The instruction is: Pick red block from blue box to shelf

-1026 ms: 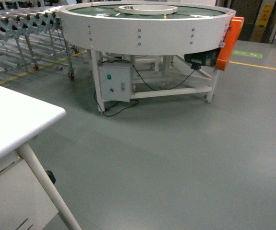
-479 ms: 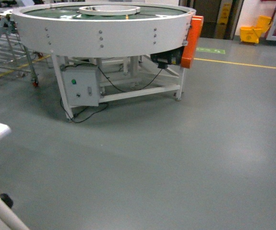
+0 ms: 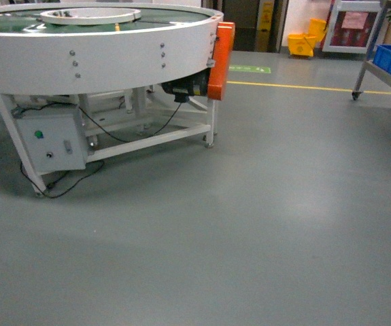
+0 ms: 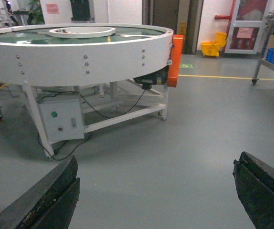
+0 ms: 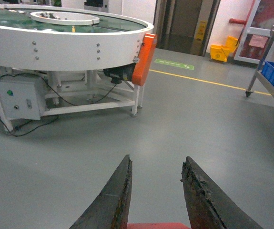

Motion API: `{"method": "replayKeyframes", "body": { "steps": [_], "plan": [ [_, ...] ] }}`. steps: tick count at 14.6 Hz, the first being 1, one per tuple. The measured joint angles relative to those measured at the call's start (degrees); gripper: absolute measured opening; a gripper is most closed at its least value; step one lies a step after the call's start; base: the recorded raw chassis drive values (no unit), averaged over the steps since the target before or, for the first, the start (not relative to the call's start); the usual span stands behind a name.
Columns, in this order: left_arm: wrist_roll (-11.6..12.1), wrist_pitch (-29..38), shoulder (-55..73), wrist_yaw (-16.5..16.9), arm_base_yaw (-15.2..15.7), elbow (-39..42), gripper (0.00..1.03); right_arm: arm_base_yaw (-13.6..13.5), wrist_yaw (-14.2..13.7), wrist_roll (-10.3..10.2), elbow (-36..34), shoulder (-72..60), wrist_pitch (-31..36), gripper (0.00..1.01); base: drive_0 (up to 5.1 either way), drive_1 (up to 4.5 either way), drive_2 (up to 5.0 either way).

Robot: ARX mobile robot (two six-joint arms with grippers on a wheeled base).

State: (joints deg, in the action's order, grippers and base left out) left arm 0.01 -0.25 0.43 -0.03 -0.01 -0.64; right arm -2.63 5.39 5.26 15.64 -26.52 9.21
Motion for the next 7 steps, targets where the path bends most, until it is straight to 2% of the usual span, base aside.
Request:
{"method": "replayKeyframes", "body": {
  "steps": [7],
  "plan": [
    [0.0,0.0,0.0,0.0,0.0,0.0,0.98,0.0,0.0,0.0,0.0,0.0,-0.2,0.26,-1.7,2.44,-5.7]
  ]
}}
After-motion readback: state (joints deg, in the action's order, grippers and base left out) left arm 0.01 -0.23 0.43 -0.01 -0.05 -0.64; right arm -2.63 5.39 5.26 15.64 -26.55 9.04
